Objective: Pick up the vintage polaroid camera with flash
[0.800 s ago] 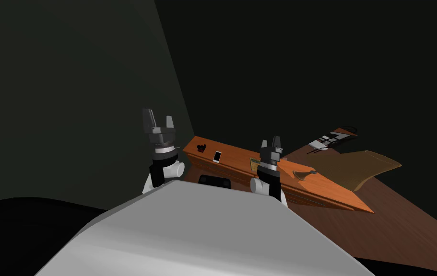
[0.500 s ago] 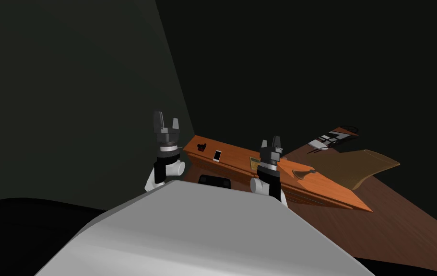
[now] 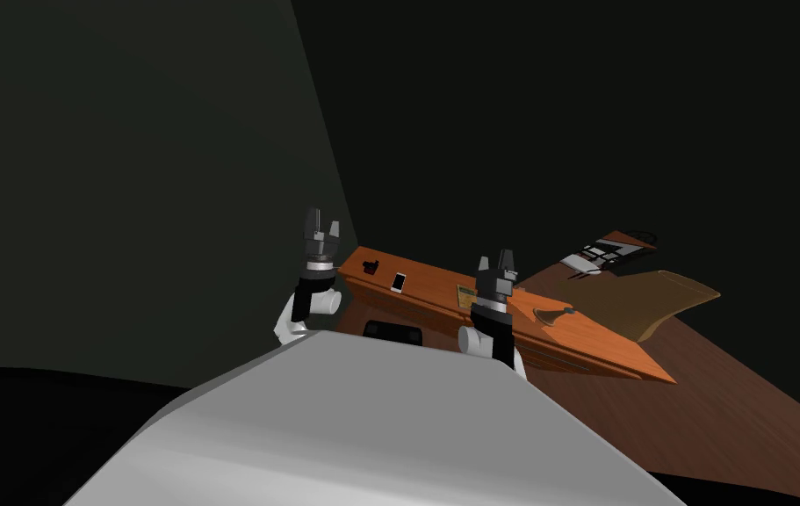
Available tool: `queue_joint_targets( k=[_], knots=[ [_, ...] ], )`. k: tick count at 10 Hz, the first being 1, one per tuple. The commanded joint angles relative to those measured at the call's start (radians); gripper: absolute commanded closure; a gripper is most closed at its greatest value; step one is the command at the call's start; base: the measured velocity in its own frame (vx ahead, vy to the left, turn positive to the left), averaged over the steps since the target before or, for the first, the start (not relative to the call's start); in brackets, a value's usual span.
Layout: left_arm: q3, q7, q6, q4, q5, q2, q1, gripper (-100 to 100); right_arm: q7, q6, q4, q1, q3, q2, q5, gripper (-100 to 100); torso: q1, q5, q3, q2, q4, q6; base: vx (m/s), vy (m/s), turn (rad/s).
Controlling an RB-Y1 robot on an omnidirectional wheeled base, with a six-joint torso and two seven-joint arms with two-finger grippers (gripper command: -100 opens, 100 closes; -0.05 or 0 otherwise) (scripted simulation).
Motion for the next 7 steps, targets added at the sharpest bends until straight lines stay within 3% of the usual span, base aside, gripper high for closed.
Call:
queue_joint_targets(
  k=[1, 7],
  knots=[
    [0.006, 0.010, 0.009, 0.046, 0.005, 0.012, -0.019, -100, 0.000, 0.000, 0.000, 0.000, 0.000, 0.000, 0.000, 0, 0.000, 0.000, 0.000, 0.000, 0.000, 0.000, -0.040, -0.005, 0.007],
    [0.015, 0.058, 0.124, 0.224, 0.025, 0.057, -0.141, -100, 0.000, 0.000, 0.000, 0.000, 0.000, 0.000, 0.000, 0, 0.000, 0.000, 0.000, -0.001, 0.000, 0.000, -0.041, 0.001, 0.011]
  ],
)
